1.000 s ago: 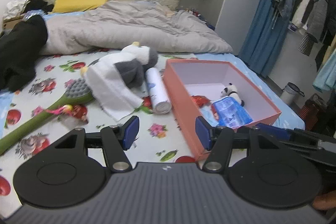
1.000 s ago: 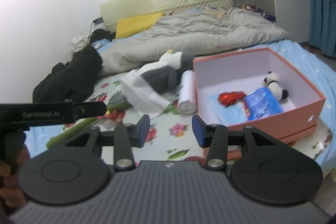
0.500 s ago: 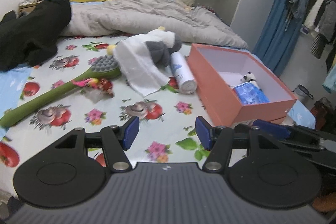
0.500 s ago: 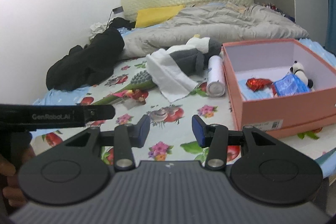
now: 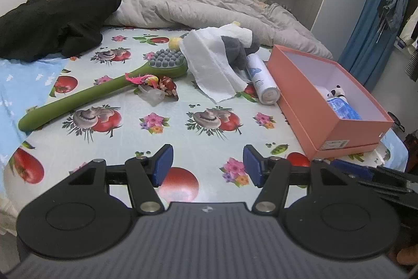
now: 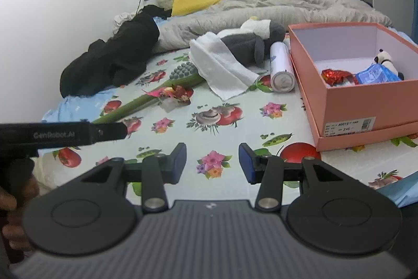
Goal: Organize soft objects
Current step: 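Withdraw both open tools up and away from the pink box, then move left tool toward small wrapped candy while right tool approaches white towel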
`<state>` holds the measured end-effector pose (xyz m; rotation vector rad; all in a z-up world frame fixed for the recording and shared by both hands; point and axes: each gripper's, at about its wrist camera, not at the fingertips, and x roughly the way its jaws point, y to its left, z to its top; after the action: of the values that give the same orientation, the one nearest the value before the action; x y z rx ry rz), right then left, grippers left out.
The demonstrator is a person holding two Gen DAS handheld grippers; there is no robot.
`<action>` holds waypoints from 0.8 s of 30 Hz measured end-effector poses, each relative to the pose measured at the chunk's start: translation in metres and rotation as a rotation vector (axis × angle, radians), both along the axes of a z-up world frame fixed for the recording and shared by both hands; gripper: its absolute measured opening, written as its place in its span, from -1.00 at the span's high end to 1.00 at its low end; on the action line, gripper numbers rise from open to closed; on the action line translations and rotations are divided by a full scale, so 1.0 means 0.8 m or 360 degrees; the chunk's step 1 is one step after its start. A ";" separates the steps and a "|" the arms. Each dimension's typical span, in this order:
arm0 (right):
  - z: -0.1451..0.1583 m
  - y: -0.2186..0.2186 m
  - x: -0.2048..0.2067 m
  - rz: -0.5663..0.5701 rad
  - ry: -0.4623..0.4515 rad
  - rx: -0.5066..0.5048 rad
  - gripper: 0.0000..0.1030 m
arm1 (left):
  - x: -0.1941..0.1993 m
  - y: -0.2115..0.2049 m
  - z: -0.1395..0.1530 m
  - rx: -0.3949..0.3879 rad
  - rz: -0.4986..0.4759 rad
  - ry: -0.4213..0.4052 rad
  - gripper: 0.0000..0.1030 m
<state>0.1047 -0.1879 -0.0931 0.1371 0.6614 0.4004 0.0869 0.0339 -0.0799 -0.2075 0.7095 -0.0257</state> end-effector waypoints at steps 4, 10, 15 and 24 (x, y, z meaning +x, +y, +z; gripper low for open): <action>-0.011 0.010 0.020 0.0024 0.0017 -0.0019 0.08 | 0.023 0.009 -0.016 0.0002 -0.0008 0.0011 -0.26; -0.022 0.024 0.051 0.0043 0.0023 -0.0020 0.08 | 0.062 0.022 -0.038 -0.0023 0.0029 0.0055 -0.26; -0.037 0.025 0.078 0.0029 0.0075 -0.0011 0.08 | 0.091 0.029 -0.050 -0.0022 0.0052 0.0065 -0.26; -0.055 0.035 0.125 0.0047 0.0135 -0.0007 0.08 | 0.147 0.051 -0.072 -0.0046 0.0113 0.0117 -0.26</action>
<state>0.2047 -0.1596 -0.1372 0.1409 0.7485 0.4235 0.2046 0.0750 -0.1375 -0.2622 0.7747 0.0394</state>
